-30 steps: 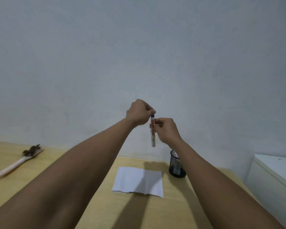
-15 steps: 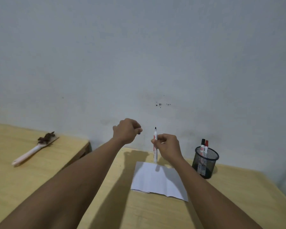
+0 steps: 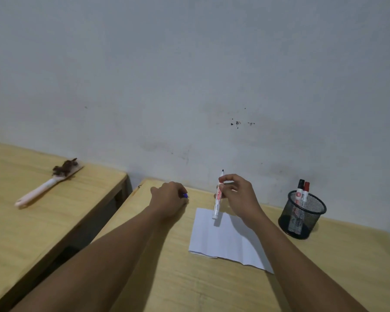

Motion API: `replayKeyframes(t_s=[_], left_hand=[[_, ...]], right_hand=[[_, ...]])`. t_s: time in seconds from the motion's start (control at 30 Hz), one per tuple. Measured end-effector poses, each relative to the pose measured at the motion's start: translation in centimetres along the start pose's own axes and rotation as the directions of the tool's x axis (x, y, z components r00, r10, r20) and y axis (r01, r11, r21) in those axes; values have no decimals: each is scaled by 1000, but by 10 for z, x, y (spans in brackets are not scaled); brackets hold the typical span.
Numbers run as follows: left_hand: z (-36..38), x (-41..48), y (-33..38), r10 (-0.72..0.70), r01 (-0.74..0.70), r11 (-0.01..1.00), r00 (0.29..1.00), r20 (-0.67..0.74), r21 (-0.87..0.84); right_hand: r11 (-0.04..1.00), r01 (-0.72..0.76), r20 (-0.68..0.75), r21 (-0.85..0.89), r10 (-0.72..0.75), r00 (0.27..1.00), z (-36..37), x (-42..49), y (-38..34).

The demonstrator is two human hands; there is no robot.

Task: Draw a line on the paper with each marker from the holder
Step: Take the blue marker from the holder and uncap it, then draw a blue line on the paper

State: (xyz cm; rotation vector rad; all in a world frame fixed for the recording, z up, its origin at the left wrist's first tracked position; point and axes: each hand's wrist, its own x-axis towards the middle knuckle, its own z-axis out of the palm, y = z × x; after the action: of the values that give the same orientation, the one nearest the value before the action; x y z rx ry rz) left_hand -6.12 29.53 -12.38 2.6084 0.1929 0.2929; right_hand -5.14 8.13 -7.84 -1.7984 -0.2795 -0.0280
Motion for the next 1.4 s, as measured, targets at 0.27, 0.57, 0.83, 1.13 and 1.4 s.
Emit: replayKeyframes(t_s=[0.27, 0.57, 0.83, 1.13, 1.4], left_hand=[[0, -52, 0, 195, -217, 973, 954, -227, -75], [1, -71, -3, 428, -479, 850, 871, 242, 220], [-8, -65, -3, 329, -442, 869, 851, 410, 222], [-6, -60, -9, 256, -397, 902, 809, 529, 170], [-7, -65, -12, 208, -316, 939, 837, 506, 137]], right_hand=[[918, -178, 119, 354, 145, 982, 3, 1, 4], [995, -95, 162, 4, 94, 982, 42, 6, 38], [998, -5, 88, -63, 10, 996, 40, 7, 60], [983, 46, 103, -180, -27, 994, 44, 13, 68], [977, 29, 84, -209, -12, 996, 45, 14, 72]])
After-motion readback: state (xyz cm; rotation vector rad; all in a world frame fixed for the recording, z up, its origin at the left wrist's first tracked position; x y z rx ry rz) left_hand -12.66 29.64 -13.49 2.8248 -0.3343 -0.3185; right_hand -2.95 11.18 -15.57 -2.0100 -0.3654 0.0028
